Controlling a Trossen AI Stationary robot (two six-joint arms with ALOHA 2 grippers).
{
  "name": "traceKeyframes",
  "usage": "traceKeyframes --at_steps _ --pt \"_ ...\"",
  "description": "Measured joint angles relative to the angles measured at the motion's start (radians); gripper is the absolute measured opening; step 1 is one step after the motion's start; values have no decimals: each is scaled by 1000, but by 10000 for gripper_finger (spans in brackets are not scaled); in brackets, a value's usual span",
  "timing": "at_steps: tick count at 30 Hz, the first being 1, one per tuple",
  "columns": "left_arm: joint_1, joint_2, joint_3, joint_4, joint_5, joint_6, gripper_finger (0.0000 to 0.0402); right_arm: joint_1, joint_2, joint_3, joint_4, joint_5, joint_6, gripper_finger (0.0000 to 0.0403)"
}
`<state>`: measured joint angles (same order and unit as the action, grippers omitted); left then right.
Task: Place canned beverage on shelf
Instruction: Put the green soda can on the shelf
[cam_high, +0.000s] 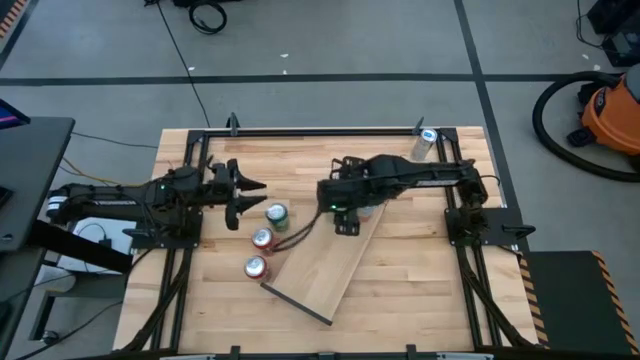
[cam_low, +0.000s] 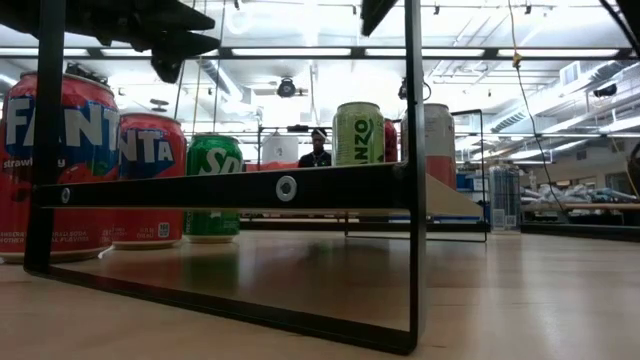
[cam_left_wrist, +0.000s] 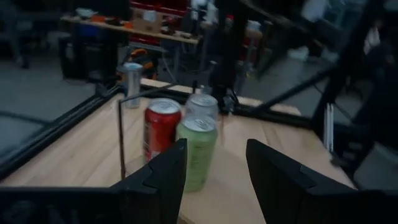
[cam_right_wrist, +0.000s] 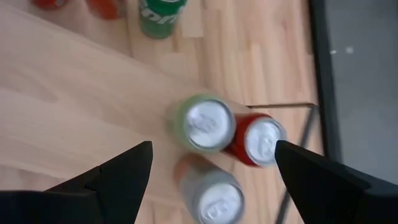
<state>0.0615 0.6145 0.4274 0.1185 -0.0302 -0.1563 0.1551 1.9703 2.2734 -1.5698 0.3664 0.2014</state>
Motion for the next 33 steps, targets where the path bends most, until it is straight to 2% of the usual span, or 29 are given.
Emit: traceKeyframes --at_steps 8,12,16,20,24,28,33 --pt "-69 120 0 128 1 212 176 87 -229 -320 135 97 94 349" --pt "-67 181 0 156 -55 263 176 133 -360 -543 249 114 165 349" --pt "-21 222 0 169 -62 305 176 175 -477 -758 382 112 208 349" --pt "10 237 1 113 -22 318 185 203 -564 -914 468 113 266 349" --pt "32 236 1 30 -13 328 219 218 -629 -1029 551 134 302 349" --pt "82 236 1 -60 80 314 253 217 -673 -1117 676 139 293 349" --pt "155 236 0 -63 212 298 260 195 -693 -1183 765 141 249 349"
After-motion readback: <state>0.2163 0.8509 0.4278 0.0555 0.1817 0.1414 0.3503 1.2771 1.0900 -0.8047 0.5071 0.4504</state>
